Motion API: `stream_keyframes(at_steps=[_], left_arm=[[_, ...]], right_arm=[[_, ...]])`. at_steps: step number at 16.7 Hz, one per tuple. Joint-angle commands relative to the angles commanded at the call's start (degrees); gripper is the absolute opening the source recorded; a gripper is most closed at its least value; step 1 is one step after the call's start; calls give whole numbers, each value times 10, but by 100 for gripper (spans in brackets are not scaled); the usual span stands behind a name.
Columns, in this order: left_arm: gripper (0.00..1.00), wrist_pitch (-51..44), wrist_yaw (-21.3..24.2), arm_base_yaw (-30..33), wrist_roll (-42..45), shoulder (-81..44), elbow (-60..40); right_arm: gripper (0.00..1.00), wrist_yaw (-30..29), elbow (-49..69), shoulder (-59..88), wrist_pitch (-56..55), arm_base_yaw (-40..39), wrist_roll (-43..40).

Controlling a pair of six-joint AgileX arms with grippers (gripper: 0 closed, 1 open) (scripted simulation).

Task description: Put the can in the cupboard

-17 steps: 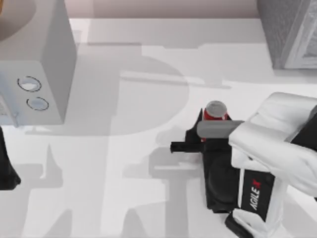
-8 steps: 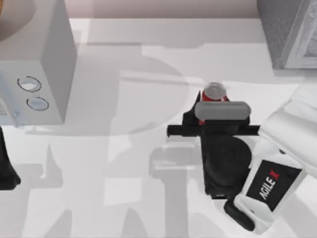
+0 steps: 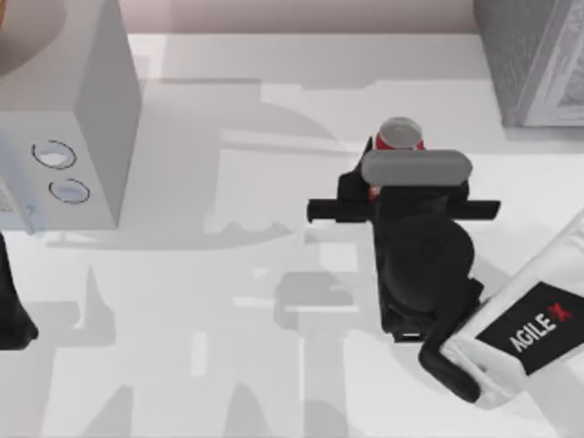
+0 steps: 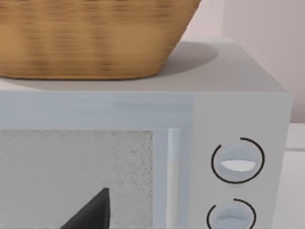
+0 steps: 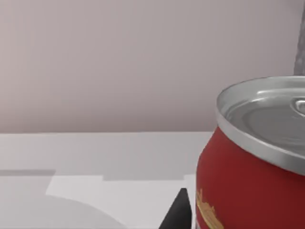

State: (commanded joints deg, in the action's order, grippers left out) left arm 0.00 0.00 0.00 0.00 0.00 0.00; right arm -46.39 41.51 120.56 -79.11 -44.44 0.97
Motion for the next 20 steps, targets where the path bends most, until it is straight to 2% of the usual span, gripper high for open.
stream_keyframes(at_steps=[11,20], left_arm=[[100,0,0,0,0,0,0],[100,0,0,0,0,0,0]], right_arm=[[0,1,-9,-154,150,-3,1],[0,12,-18,-176,172,12,2]])
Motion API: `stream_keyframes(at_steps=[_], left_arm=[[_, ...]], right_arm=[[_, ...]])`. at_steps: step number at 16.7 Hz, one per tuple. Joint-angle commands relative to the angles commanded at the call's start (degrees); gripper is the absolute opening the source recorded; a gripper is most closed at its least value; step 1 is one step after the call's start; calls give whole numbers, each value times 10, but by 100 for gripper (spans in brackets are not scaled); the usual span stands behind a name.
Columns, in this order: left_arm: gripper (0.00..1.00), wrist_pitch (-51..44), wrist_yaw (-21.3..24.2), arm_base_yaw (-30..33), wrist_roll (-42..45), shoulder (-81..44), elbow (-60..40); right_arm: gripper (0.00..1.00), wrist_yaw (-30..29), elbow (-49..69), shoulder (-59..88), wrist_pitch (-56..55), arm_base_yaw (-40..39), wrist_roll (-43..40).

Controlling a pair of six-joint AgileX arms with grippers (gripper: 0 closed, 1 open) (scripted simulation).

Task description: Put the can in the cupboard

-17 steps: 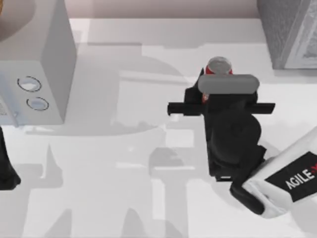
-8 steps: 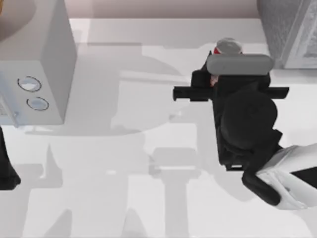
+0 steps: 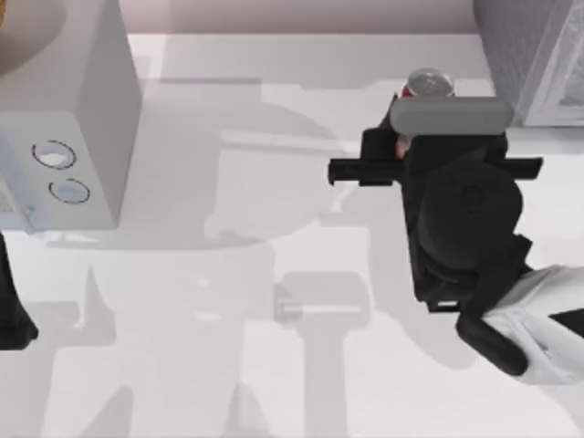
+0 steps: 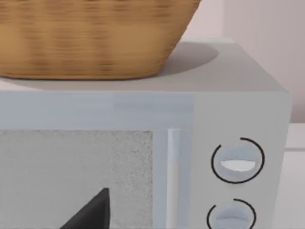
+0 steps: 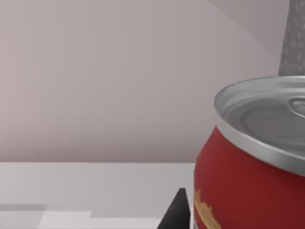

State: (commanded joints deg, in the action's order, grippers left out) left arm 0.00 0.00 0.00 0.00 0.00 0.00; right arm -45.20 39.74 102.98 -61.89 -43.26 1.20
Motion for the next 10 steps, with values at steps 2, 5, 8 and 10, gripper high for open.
stream_keyframes(at_steps=[2,5,8,10], left_arm=[[100,0,0,0,0,0,0],[100,0,0,0,0,0,0],[100,0,0,0,0,0,0],[100,0,0,0,0,0,0]], right_arm=[[0,27,-26,-39,39,29,0],[0,91,-88,-143,142,97,-2],[0,162,-156,-283,269,176,-4],[0,201,-194,-373,336,218,-6]])
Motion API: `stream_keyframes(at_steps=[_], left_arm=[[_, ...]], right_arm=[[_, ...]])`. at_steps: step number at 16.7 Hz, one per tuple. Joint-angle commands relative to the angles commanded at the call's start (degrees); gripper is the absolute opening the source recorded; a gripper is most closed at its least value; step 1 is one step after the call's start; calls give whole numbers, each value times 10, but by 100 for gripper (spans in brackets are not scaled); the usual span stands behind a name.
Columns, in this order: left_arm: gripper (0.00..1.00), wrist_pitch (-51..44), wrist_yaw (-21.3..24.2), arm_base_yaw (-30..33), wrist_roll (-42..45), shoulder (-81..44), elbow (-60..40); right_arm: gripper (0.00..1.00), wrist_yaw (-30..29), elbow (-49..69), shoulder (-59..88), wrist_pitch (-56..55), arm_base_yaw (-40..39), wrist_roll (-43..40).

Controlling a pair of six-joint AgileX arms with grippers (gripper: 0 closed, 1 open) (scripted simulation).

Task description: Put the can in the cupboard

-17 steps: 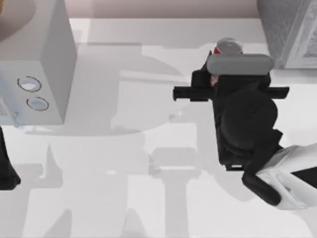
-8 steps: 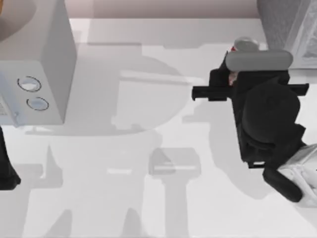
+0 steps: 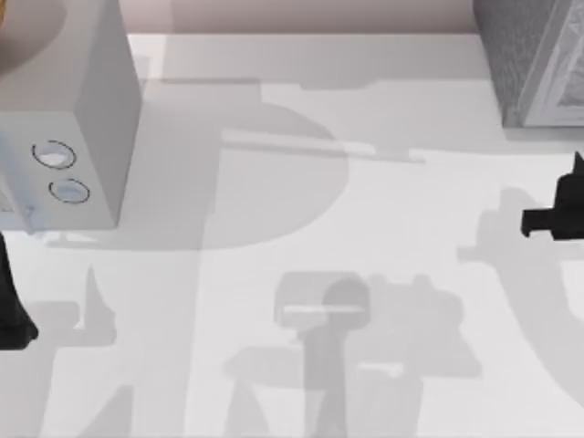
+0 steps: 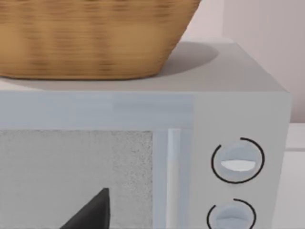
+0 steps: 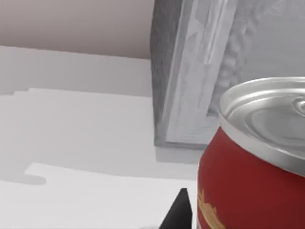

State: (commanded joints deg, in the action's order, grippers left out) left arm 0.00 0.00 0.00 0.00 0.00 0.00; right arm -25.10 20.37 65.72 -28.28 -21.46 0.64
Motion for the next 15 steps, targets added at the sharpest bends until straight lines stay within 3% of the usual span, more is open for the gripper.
stream_keyframes(at_steps=[7,15], left_arm=[[100,0,0,0,0,0,0],[100,0,0,0,0,0,0]], right_arm=[[0,87,-106,-238,152,139,4],[0,178,-178,-498,253,212,-4]])
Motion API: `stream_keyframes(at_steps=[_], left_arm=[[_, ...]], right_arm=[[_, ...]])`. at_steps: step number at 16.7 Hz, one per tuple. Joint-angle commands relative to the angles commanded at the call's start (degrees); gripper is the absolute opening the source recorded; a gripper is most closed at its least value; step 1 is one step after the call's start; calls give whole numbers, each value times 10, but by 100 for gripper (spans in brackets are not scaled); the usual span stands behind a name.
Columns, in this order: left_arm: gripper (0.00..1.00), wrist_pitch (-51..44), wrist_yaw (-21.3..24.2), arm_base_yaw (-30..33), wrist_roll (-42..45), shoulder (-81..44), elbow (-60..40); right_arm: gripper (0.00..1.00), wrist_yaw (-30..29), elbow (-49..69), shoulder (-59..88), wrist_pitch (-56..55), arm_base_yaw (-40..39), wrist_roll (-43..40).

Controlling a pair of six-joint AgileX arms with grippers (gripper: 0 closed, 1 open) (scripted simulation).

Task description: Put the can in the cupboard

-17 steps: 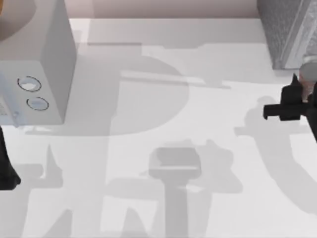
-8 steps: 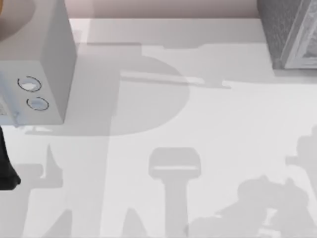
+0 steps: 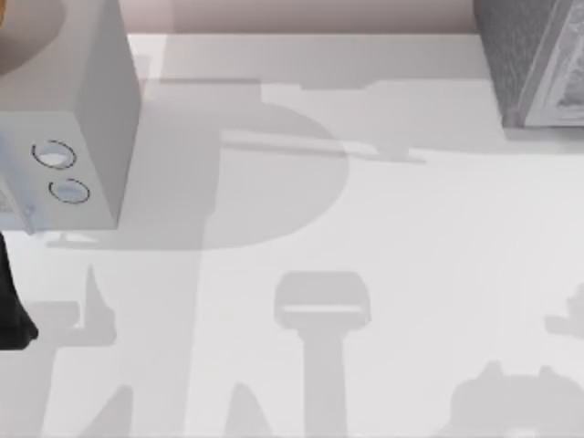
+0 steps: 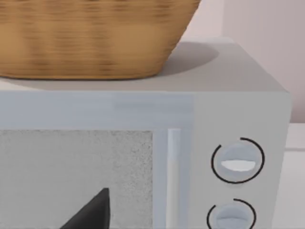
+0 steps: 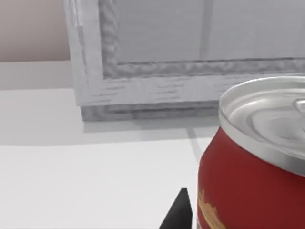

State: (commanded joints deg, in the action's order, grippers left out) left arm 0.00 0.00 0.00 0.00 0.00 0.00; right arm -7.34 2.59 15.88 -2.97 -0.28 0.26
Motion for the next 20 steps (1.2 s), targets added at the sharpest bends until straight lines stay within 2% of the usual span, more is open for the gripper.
stream_keyframes(at_steps=[4,7,15,20], left_arm=[[100,0,0,0,0,0,0],[100,0,0,0,0,0,0],[100,0,0,0,0,0,0],[100,0,0,0,0,0,0]], right_arm=[[0,48,-19,-124,22,8,-3],[0,73,-26,-159,30,3,-3],[0,70,-11,-147,32,3,-1],[0,58,102,-64,58,-9,1]])
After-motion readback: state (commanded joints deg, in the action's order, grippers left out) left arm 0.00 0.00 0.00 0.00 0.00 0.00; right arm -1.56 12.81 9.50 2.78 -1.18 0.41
